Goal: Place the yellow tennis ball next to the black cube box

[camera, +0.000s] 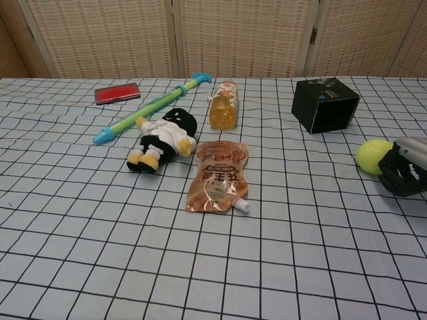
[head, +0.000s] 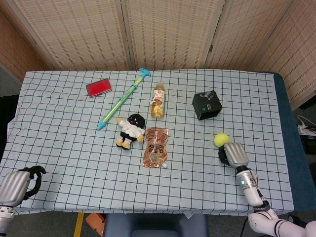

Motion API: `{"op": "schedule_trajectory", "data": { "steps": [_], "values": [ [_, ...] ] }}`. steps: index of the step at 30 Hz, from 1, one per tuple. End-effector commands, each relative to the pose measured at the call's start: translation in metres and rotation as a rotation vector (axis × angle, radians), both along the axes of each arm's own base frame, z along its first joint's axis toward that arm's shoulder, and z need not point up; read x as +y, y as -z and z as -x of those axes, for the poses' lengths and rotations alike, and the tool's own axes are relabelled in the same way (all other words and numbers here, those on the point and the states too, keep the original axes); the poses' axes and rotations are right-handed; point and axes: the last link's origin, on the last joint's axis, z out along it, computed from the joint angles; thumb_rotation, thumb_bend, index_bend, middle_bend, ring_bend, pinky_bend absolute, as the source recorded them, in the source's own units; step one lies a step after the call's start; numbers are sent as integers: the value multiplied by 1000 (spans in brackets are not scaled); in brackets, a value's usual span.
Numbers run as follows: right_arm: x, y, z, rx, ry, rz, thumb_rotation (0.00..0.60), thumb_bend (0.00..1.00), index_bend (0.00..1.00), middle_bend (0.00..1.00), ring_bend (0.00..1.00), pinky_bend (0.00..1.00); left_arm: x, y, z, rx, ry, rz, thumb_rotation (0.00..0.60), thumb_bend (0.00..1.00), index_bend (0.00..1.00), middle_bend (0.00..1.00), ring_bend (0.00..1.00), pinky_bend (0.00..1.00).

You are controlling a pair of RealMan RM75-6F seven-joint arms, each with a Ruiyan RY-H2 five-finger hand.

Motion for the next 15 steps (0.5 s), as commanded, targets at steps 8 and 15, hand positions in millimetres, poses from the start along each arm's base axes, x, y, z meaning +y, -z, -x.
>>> {"op": "schedule_trajectory", "data": {
  "steps": [8, 15],
  "values": [
    [-15, 0, 1, -11, -16, -6, 600, 779, 861, 803, 706, 906, 0, 0, 0, 2, -1, 2, 600, 581, 438, 488, 489, 595],
    [-25, -1, 1, -12, -23, 4, 600, 813, 860, 803, 700, 905, 0, 0, 0, 1, -4, 0, 600, 581, 438, 488, 489, 595]
  ]
}}
